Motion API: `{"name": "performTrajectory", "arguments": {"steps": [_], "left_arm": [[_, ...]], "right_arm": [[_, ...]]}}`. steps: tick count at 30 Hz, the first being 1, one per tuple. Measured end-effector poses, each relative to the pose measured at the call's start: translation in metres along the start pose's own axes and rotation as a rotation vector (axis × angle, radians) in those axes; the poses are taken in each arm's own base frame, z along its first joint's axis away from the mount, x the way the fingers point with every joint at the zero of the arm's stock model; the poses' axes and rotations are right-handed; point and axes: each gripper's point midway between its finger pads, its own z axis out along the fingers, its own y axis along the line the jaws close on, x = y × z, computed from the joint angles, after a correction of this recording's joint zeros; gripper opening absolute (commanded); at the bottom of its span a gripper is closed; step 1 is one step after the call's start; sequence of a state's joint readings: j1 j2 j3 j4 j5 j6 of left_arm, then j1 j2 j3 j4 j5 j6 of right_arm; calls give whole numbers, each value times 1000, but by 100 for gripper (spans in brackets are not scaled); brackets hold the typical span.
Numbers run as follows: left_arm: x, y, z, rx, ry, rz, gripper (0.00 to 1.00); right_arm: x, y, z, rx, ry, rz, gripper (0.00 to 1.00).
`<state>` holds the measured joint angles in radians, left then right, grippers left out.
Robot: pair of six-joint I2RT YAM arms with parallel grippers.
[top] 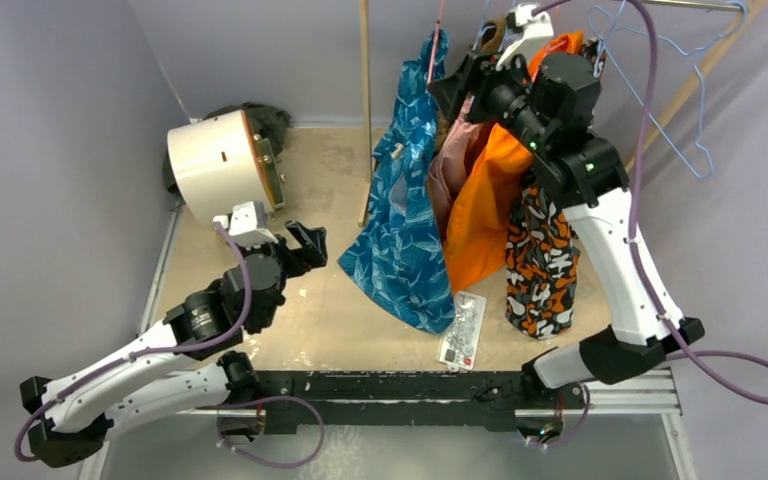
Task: Place the shorts on the hanger
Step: Place the hanger at the clothesline, then adjust the shorts on the hanger.
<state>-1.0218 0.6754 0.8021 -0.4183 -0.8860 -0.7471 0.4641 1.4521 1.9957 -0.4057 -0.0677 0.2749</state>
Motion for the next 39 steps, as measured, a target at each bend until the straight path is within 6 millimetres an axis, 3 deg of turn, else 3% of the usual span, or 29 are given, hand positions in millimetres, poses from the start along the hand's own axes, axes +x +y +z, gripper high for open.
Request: {"name": "performTrajectory", "arguments": {"steps": [5,11,14,18,21,25,27,29,31,33,39], "left_arm": [[-1,-27,11,56,2,41,89],[-13,-94,28,193,4,21,93],[-14,-126,36,263,12,17,92],[-5,-162,44,357,41,10,93],[3,-176,46,407,60,6,93],[11,-192,52,447,76,6,92],[15,-199,58,443,79,13,83],[21,-200,67,416,83,40,64],[28,-195,75,370,84,76,46],[33,-182,82,304,80,126,37],[7,-148,89,158,-7,202,10]], "right_arm": [[43,-26,13,99,88,-3,65],[68,-41,8,156,131,0,72],[62,-41,-4,163,111,1,74],[38,-33,-27,149,47,2,74],[25,-28,-45,141,8,2,74],[25,-28,-54,143,3,3,75],[29,-29,-53,146,13,6,74],[34,-30,-52,149,28,12,74],[38,-30,-51,147,42,18,73],[39,-29,-50,142,45,23,72],[43,-17,-48,76,65,43,69]]}}
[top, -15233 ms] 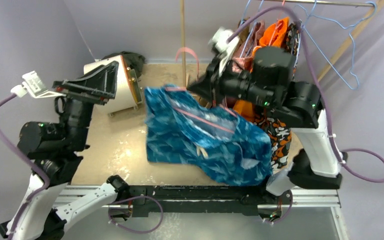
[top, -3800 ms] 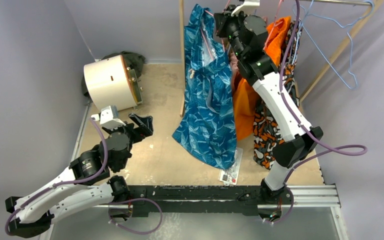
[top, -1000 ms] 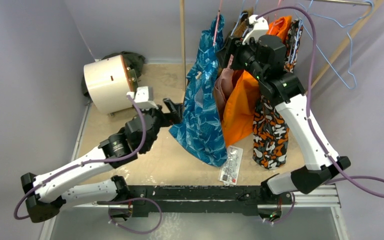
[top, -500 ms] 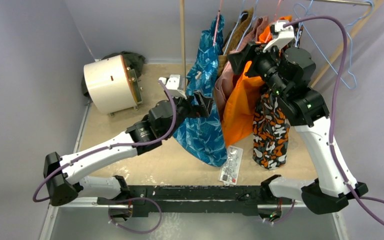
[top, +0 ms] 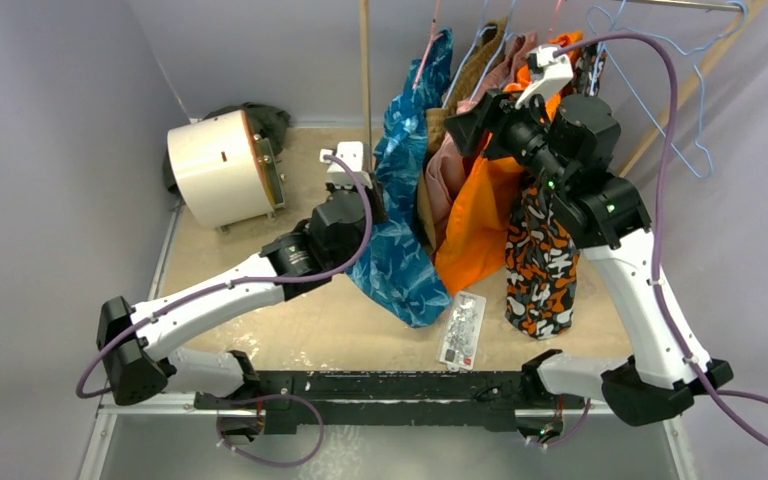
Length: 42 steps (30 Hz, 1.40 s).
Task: Place the shorts on the hanger
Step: Adjust the shorts on the hanger.
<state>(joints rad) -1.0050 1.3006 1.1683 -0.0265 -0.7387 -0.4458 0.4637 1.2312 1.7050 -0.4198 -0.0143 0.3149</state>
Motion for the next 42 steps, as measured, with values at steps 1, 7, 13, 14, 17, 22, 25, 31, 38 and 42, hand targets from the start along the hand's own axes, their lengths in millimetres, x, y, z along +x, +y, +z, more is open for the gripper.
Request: {"name": "performTrajectory", "arguments": {"steps": [1,7,13,14,17,22,25,31,38,42], "left_arm": [[-7,7,-1,-21,-16,5,5],[-45,40,-10,-110,-103,-4,0],[-60,58,-14,-168,-139,7,0],[-61,60,-13,-176,-140,13,0],[-64,71,-11,-208,-147,34,0],[-68,84,-8,-244,-150,79,0],[-69,89,-8,-260,-149,109,0],[-71,93,-8,-269,-146,154,0],[-83,97,-19,-266,-168,189,0],[-91,99,-24,-263,-184,198,0]], "right_arm": [[1,2,1,-12,5,6,68],[13,16,13,-92,55,43,66],[31,16,33,-95,110,76,69],[34,14,36,-87,118,81,69],[38,7,43,-52,124,92,69],[43,-2,52,-1,127,96,69],[47,-5,58,21,137,92,69],[60,-6,67,27,172,85,61],[76,-18,77,83,210,61,32],[77,-29,73,144,209,41,15]]}}
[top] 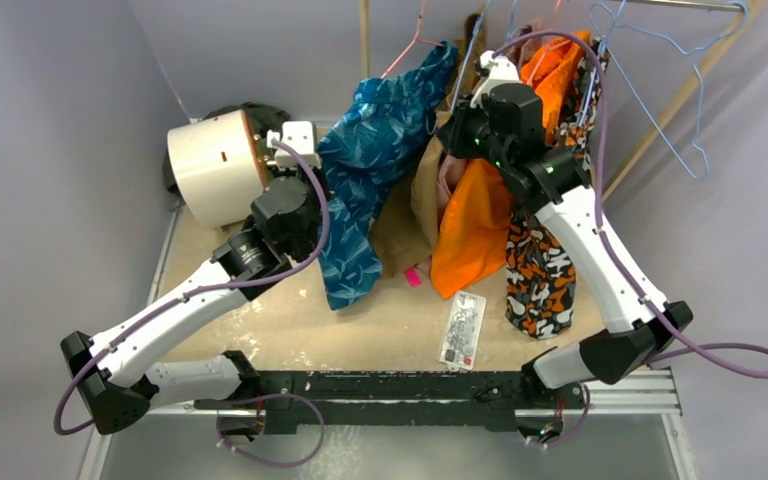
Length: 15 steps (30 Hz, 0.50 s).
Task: Place the shorts on the hanger
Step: Adjust the shorts on the hanger.
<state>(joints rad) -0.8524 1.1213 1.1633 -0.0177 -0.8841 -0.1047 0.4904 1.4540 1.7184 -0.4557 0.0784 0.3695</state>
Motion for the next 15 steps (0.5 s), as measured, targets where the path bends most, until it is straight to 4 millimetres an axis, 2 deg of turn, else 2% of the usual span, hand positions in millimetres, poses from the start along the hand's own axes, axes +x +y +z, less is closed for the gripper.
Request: {"name": "performTrajectory", "arguments": {"steps": [4,7,13,15], "left_arm": [[1,-1,0,10,1,20,0],[8,-1,0,14,12,34,0],[24,-12,4,45,38,46,0],[31,-21,5,85,51,36,5]], "right_arm": [[2,-19,-11,92,9,-34,10],[1,-29,-23,138,6,-58,9],[-8,-36,-51,165,-20,-92,15],[-11,-34,-56,156,-28,-95,21]]}}
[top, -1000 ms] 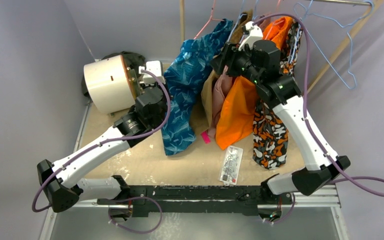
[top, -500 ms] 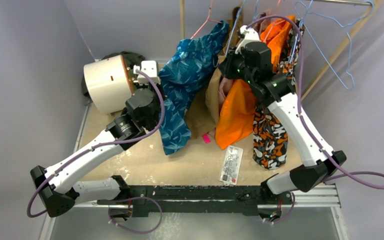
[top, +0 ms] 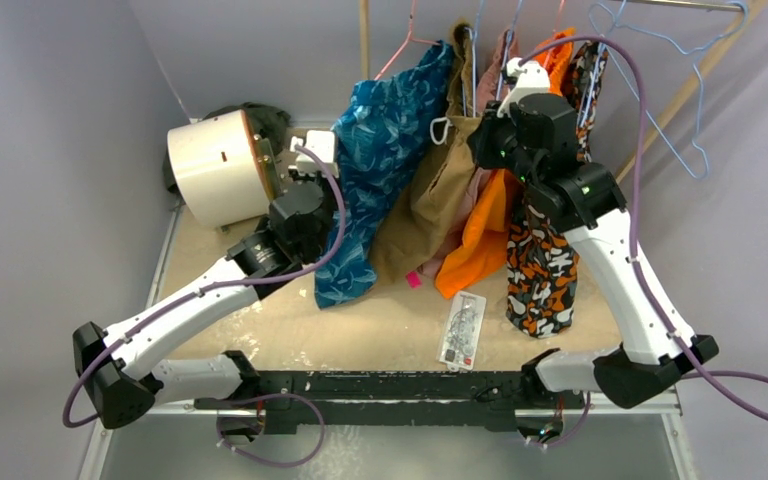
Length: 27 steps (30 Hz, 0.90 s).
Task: Place the shorts on the hanger
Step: Adjust the shorts on the hanger.
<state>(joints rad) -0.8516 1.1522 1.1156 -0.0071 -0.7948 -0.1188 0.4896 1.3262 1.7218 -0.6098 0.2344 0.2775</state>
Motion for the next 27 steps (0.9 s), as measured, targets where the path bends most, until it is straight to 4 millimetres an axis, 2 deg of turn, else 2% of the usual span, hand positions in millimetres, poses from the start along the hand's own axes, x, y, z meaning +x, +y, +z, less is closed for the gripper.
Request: {"name": "performTrajectory", "arguments": {"steps": [3,7,11,13,16,17,19,22,24,27], "left_arm": [[13,-20,2,92,25,-17,10],[34,-60,2,270,74,-66,17],[57,-105,-7,480,144,-123,29],[63,-125,-14,584,176,-157,44],[67,-147,-30,721,217,-198,62],[67,-151,-36,757,226,-208,63],[68,-154,-45,798,241,-221,67],[67,-140,-63,816,251,-226,70],[61,-128,-76,819,244,-232,72],[38,-104,-99,816,201,-247,73]], "right_arm": [[0,4,-3,-28,3,-1,39],[4,11,-4,-67,20,-3,58],[1,16,-12,-97,26,0,65],[-5,19,-21,-121,15,3,67],[-25,27,-41,-175,-39,16,68],[-33,31,-50,-205,-62,24,68],[-49,41,-68,-271,-107,40,69],[-69,55,-84,-353,-162,48,69],[-78,64,-88,-403,-181,51,69],[-85,75,-81,-438,-188,54,69]]}}
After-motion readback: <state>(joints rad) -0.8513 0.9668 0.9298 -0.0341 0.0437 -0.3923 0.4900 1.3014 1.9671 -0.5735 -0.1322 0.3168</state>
